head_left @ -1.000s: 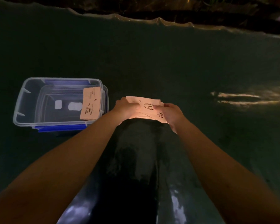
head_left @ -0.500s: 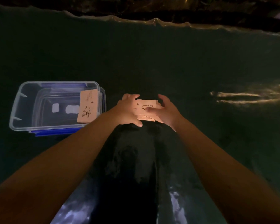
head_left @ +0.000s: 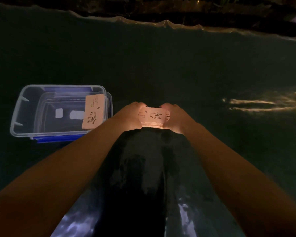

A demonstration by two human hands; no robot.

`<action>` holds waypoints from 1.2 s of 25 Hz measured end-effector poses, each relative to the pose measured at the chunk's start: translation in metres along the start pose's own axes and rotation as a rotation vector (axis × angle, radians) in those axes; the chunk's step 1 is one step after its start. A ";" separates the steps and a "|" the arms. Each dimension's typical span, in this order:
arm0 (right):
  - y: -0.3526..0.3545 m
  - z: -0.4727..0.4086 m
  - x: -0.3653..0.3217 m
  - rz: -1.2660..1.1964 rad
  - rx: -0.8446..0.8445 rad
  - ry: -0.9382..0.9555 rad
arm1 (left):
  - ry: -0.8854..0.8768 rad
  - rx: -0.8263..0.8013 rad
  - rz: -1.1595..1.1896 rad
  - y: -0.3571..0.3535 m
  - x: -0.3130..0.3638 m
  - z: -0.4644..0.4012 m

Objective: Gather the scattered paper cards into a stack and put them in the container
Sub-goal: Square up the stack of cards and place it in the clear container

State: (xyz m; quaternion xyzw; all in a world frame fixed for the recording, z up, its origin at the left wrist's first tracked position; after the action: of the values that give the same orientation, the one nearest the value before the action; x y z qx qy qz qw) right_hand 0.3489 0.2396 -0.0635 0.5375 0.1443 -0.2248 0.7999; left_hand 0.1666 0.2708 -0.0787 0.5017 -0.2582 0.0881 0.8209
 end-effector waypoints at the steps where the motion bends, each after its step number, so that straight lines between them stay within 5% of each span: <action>1: 0.000 0.000 0.001 0.008 -0.008 -0.009 | 0.008 -0.011 0.007 0.002 -0.002 0.001; 16: -0.001 -0.002 -0.002 0.166 -0.019 0.019 | 0.028 -0.097 -0.006 0.009 -0.015 0.004; 20: -0.001 0.009 0.019 -0.319 -0.118 -0.176 | 0.255 -0.109 0.462 0.025 -0.014 0.017; 24: -0.008 0.015 0.024 -0.709 -0.065 -0.472 | 0.739 -0.028 1.175 0.025 -0.012 0.028; 30: -0.016 0.018 0.018 -0.733 0.053 -0.538 | 0.823 -0.079 1.358 0.019 0.008 0.043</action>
State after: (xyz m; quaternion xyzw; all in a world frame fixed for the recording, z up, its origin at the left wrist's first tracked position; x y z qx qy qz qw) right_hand 0.3557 0.2139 -0.0779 0.3935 0.1064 -0.6284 0.6625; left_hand 0.1514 0.2413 -0.0437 0.1324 -0.1866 0.7383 0.6345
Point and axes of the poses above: each hand's wrist, its own z-axis away from the middle knuckle, its own y-axis out of the back of the hand, x = y × z, the point moved 6 cm from there along -z, towards the middle knuckle, and after that the axes turned 5 degrees about x, right-handed, at the moved point
